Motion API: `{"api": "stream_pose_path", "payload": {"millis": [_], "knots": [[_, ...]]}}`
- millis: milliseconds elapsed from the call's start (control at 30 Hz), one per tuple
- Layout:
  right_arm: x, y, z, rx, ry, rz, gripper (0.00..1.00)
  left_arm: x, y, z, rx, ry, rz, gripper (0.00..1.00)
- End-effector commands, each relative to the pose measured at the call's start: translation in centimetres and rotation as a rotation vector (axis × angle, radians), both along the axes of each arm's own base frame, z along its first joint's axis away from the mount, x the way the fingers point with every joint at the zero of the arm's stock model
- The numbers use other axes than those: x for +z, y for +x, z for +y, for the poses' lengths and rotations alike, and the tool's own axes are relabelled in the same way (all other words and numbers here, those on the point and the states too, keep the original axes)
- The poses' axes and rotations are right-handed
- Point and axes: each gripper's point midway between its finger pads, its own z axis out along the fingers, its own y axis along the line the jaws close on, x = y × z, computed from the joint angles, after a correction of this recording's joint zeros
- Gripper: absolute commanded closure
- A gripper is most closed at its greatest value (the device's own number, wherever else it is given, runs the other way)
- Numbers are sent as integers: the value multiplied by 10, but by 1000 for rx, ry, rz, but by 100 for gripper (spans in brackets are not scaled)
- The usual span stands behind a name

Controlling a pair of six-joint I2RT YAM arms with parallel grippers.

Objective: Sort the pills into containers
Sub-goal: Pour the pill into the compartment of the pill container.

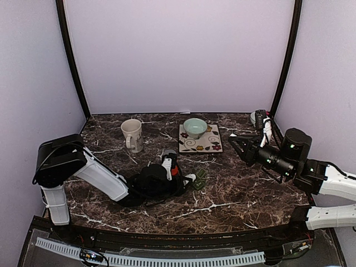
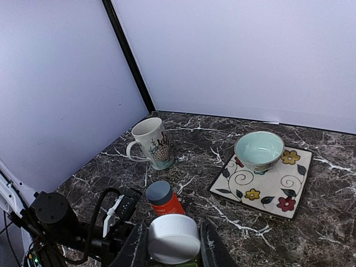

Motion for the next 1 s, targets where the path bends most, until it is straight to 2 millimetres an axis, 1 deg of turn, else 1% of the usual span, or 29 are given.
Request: {"api": "stream_pose_path", "payload": {"millis": [0,967], "knots": [[3,-1,-2,3,22,-8,100,26,1,-5,4,-33,-37,100],[5,-3,-1,14,34,-5,100,29,-1,-5,16,-7,-40,100]]}}
